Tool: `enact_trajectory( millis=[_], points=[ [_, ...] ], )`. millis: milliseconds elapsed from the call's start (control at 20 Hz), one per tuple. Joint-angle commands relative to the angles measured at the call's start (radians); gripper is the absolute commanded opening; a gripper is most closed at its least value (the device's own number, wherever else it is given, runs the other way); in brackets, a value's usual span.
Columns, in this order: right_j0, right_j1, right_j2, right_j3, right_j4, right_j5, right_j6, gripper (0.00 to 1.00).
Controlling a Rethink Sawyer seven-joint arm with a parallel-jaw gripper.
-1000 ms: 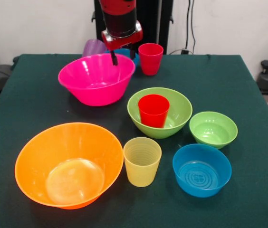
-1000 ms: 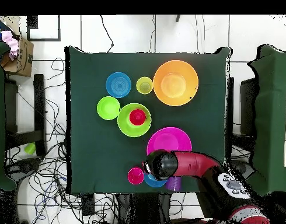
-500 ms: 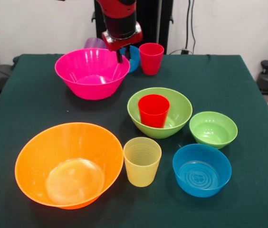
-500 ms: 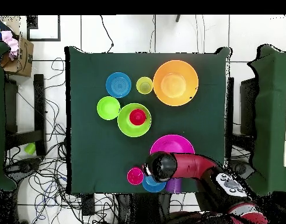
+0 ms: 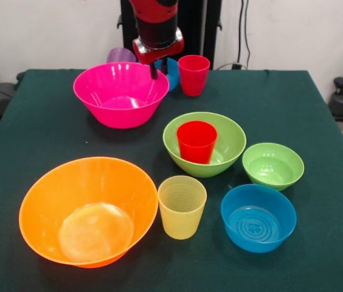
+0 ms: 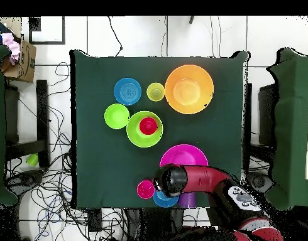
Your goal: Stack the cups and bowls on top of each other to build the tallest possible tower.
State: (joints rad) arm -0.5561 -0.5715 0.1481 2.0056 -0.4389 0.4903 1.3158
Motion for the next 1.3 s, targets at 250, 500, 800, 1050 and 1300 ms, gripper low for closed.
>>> enact_trajectory(
  millis=[250, 500, 800, 1050, 1300],
  points=[
    [0.024, -0.07, 0.035, -0.026, 0.035, -0.01, 0.121, 0.0],
    [0.045, -0.185, 0.024, -0.038, 0.039, 0.07, 0.093, 0.0],
    [0.07, -0.249, -0.004, -0.049, 0.018, 0.098, 0.089, 0.0],
    [0.099, -0.329, -0.027, -0.061, 0.035, 0.214, 0.078, 0.0],
    [0.136, -0.393, -0.055, -0.08, 0.033, 0.316, 0.084, 0.0]
  ],
)
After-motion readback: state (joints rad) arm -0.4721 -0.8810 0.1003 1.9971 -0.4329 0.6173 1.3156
